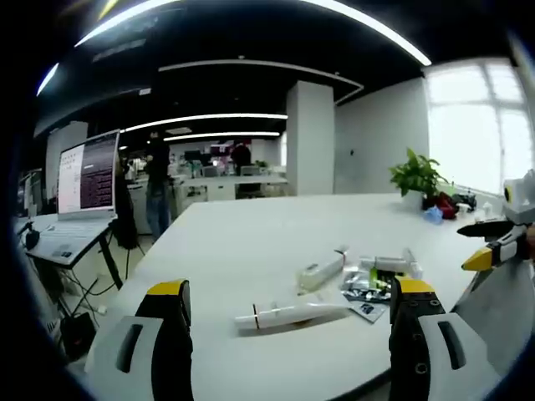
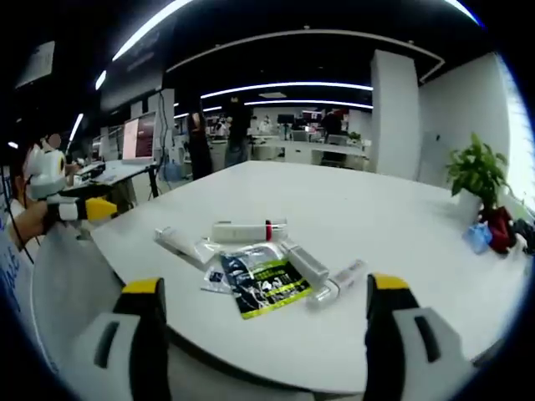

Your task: Arrange the skincare products in the storage area until every visible bottle or jar stands upright without overlapping.

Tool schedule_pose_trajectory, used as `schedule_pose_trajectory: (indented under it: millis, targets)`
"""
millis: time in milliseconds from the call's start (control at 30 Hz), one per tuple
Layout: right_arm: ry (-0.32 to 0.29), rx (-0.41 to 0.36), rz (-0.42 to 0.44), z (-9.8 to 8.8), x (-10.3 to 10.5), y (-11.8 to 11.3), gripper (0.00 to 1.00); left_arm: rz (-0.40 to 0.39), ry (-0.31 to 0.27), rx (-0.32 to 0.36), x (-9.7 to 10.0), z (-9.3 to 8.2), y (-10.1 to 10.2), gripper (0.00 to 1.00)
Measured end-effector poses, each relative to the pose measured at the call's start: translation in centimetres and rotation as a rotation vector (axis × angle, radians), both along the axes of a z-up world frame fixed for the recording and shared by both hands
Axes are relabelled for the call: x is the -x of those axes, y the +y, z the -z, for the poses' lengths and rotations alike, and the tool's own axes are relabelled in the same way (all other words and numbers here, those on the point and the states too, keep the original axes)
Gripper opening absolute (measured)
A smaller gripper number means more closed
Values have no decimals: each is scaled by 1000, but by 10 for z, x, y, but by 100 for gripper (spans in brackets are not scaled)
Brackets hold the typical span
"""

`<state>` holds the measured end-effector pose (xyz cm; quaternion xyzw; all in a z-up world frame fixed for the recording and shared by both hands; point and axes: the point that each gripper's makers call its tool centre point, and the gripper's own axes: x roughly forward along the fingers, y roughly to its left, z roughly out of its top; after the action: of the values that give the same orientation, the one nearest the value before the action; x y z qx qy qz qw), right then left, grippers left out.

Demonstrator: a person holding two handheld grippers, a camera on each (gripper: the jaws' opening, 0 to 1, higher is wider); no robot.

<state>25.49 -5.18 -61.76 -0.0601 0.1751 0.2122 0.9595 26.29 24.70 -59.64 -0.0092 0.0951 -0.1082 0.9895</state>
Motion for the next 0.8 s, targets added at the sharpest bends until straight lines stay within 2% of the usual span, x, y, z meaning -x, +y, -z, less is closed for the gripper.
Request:
schedule_pose_trajectory:
  millis: [233, 500, 800]
  targets:
    - [8, -15, 2, 0, 0, -1, 100, 6, 15, -5, 1, 2, -1, 97]
    - [17, 3, -5, 2, 1, 0, 100, 12, 25, -22, 1, 4, -1, 97]
    - [26, 2, 19, -3, 0, -8, 100, 19, 61, -111, 5, 4, 2, 97]
